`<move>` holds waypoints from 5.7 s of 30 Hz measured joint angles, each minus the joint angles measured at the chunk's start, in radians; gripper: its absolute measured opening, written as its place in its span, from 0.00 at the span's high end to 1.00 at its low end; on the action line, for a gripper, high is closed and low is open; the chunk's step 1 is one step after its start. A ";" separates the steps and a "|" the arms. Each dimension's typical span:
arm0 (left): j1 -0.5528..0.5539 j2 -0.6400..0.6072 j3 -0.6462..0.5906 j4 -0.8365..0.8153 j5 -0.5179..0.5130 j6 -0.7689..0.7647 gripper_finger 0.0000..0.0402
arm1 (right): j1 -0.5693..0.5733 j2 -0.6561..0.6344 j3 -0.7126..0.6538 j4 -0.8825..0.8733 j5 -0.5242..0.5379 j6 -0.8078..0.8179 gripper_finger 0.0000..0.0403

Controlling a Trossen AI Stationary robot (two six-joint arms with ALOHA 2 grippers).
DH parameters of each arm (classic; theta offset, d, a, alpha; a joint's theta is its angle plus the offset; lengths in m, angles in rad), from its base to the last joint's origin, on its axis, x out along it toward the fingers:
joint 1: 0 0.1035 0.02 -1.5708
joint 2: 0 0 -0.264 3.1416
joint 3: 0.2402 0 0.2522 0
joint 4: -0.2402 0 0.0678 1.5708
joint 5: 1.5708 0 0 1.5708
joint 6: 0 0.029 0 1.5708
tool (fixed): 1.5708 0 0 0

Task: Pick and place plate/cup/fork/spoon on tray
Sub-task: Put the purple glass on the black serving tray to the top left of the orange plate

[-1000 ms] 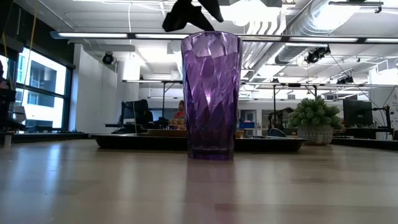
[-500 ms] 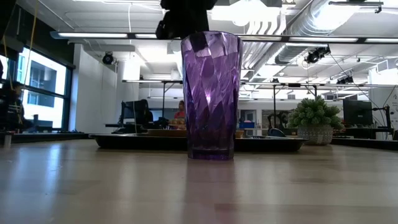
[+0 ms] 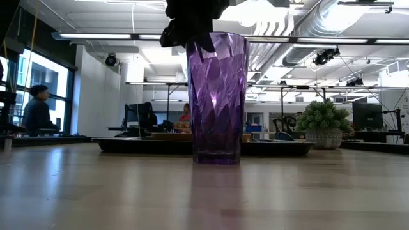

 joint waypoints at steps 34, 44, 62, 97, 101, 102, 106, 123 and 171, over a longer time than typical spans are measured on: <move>0.001 0.016 -0.045 0.000 -0.029 0.010 0.98 | 0.000 0.000 0.000 0.000 0.000 -0.003 0.74; 0.033 -0.029 -0.046 -0.009 0.009 0.020 0.99 | 0.000 0.000 0.000 0.000 0.000 -0.011 0.74; 0.242 -0.203 -0.045 -0.178 -0.036 0.097 1.00 | 0.000 0.000 0.000 0.000 -0.006 -0.030 0.74; 0.867 -0.216 -0.045 -0.221 -0.009 0.507 0.99 | -0.163 0.000 0.000 0.001 -0.002 -0.044 0.74; 0.898 -0.178 -0.045 -0.206 -0.004 0.507 0.99 | -0.186 0.000 0.000 0.002 -0.003 -0.013 0.74; 0.904 -0.166 -0.045 -0.203 -0.003 0.507 0.99 | -0.190 0.000 0.000 0.002 -0.003 -0.006 0.74; 0.926 -0.134 -0.045 -0.197 -0.001 0.500 0.99 | -0.197 0.000 0.000 0.002 -0.003 -0.002 0.74; 0.953 -0.071 -0.045 -0.170 0.023 0.497 0.99 | -0.197 0.000 0.000 0.004 -0.003 0.026 0.74; 0.962 -0.027 -0.045 -0.171 0.000 0.443 0.88 | -0.197 0.000 0.000 0.005 -0.003 0.025 0.74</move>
